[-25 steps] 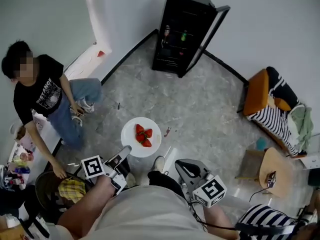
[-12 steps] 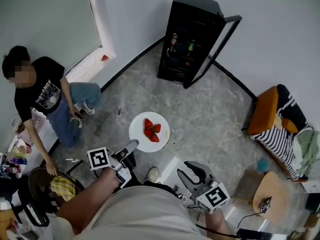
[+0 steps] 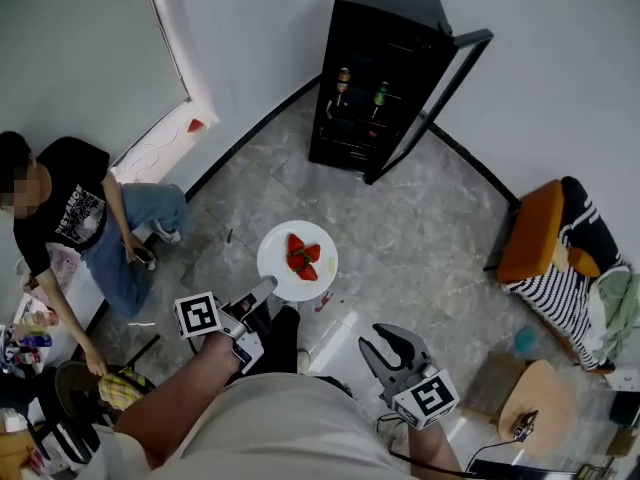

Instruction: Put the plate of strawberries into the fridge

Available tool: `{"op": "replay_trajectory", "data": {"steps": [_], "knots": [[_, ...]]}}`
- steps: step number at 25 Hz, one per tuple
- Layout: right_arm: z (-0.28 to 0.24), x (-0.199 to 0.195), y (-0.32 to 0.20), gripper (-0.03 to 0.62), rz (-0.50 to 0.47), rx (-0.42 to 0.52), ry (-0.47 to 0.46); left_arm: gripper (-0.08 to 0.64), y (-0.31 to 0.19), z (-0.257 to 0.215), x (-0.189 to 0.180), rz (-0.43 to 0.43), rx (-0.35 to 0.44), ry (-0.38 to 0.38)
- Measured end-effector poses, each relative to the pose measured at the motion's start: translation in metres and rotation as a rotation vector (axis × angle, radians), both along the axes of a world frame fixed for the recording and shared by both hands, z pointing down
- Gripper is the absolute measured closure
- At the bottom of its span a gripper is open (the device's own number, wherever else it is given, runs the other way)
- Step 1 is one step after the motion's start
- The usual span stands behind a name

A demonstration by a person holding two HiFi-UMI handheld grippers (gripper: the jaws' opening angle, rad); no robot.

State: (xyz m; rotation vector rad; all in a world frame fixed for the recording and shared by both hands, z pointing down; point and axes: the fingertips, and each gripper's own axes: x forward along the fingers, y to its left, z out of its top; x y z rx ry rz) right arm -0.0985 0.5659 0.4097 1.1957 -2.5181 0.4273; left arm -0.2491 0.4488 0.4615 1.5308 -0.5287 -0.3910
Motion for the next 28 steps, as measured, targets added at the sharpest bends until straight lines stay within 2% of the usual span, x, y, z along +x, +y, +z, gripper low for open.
{"op": "replay_trajectory", "data": {"steps": [4,7,9,12,14,15,18,21,28], "knots": [[-0.005,0.025,-0.07,0.46,0.047,-0.021,0.01,0.534,-0.078,0.007,0.032,0.033,-0.005,0.021],[-0.023,0.04,-0.126,0.46,0.064,0.002,0.034,0.535,-0.139,0.008,0.054,0.06,0.017,0.002],[-0.032,0.054,-0.166,0.46,0.092,0.02,0.048,0.535,-0.181,0.002,0.071,0.08,0.023,0.02],[-0.034,0.075,-0.229,0.46,0.157,0.024,0.045,0.535,-0.251,0.003,0.094,0.129,0.057,-0.02],[-0.032,0.083,-0.253,0.46,0.182,0.012,0.032,0.535,-0.285,0.001,0.11,0.134,0.059,0.019],[-0.031,0.085,-0.256,0.46,0.187,0.003,0.026,0.535,-0.294,0.001,0.115,0.128,0.055,0.034],[-0.029,0.097,-0.272,0.46,0.192,-0.013,0.026,0.535,-0.326,0.014,0.125,0.107,0.05,-0.021],[-0.021,0.121,-0.31,0.46,0.18,-0.024,0.018,0.535,-0.375,0.031,0.148,0.058,0.028,-0.039],[-0.013,0.186,-0.419,0.46,0.066,-0.027,0.03,0.535,-0.494,0.066,0.216,-0.068,-0.013,-0.051]]}}
